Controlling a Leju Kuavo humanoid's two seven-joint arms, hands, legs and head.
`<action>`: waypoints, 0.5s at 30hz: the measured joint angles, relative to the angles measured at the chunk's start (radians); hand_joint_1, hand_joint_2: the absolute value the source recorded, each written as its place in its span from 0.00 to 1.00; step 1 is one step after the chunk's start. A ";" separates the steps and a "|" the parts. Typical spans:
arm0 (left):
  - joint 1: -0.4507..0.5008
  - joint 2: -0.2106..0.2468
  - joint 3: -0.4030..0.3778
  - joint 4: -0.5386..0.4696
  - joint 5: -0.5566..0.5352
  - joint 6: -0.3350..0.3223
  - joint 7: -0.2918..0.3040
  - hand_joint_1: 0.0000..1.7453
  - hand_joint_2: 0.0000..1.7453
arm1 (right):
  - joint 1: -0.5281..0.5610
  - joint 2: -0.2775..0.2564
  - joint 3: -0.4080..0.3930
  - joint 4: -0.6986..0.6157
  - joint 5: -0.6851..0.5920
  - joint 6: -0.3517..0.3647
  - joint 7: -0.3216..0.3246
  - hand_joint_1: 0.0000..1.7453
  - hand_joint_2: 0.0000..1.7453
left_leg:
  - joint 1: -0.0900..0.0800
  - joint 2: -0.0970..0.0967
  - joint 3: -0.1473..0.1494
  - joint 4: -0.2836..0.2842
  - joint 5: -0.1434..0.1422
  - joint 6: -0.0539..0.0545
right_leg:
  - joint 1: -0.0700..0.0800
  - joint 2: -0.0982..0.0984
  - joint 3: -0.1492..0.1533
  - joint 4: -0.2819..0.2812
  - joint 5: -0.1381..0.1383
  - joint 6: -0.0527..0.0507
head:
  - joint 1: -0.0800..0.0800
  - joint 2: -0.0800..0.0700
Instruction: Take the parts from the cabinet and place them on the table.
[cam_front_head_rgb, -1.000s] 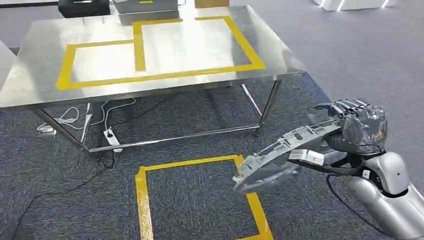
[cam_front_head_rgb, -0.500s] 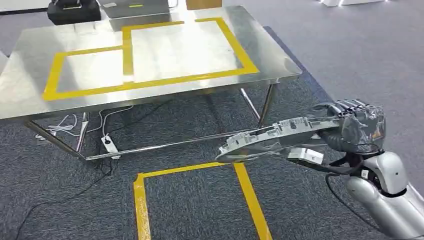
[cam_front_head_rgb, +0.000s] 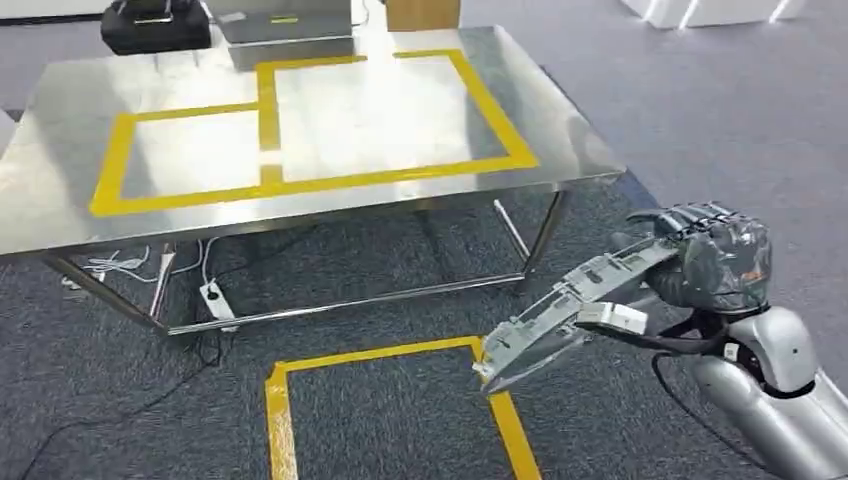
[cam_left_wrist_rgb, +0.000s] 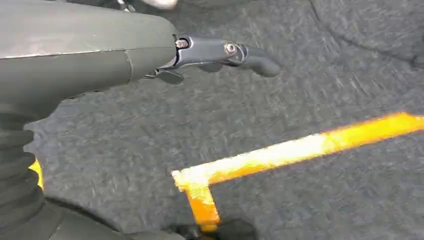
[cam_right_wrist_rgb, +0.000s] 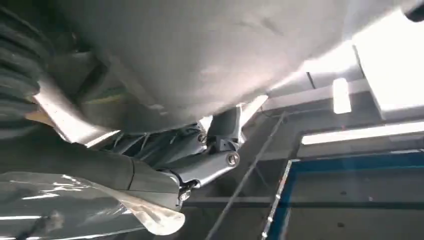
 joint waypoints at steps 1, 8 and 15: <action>0.001 -0.002 0.000 0.000 -0.001 0.000 0.000 0.00 1.00 | 0.004 0.000 0.000 0.000 0.000 0.000 0.000 1.00 1.00 | 0.000 0.000 0.003 0.001 -0.006 0.000 | 0.000 0.000 -0.048 0.058 -0.018 0.005 | 0.001 0.000; 0.002 -0.005 0.000 0.000 -0.001 0.000 0.000 0.00 1.00 | 0.008 0.000 0.002 0.002 0.000 0.000 0.000 1.00 1.00 | 0.002 -0.005 0.061 0.007 -0.066 -0.032 | 0.006 -0.005 0.001 -0.197 0.158 -0.012 | 0.000 0.000; 0.000 -0.003 0.000 0.000 -0.001 0.000 0.000 0.00 1.00 | 0.013 0.000 0.000 0.000 0.001 0.000 0.000 1.00 1.00 | 0.012 0.000 -0.064 0.245 -0.134 -0.068 | -0.002 -0.005 0.044 -0.208 0.143 -0.055 | -0.009 0.000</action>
